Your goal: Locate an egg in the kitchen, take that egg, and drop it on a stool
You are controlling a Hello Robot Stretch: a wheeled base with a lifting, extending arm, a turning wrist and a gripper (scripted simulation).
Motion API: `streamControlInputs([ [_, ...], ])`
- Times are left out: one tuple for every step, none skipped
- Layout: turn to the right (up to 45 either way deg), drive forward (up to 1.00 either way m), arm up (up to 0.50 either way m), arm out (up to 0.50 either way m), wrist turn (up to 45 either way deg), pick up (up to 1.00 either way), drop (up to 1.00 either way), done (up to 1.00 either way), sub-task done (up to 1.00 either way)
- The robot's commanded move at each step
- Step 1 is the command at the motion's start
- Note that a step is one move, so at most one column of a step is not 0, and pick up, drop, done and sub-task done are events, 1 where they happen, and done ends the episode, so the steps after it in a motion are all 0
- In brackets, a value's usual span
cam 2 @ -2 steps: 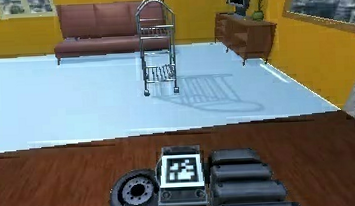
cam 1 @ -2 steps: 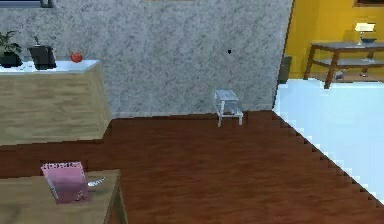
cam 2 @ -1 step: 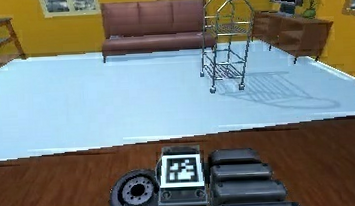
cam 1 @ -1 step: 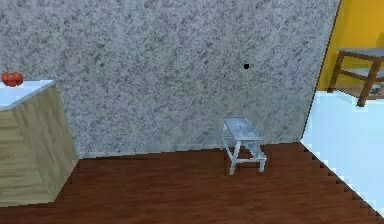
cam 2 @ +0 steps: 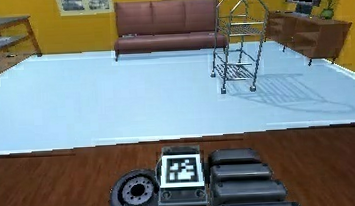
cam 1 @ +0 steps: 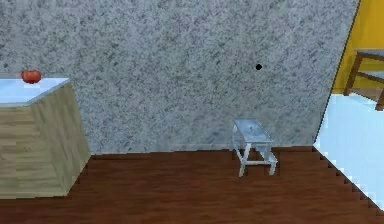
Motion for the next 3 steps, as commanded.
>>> streamControlInputs([
  [0.0,1.0,0.0,0.0,0.0,0.0,0.0,0.0,0.0],
  [-3.0,0.0,0.0,0.0,0.0,0.0,0.0,0.0,0.0],
  [0.0,0.25,0.0,0.0,0.0,0.0,0.0,0.0,0.0],
])
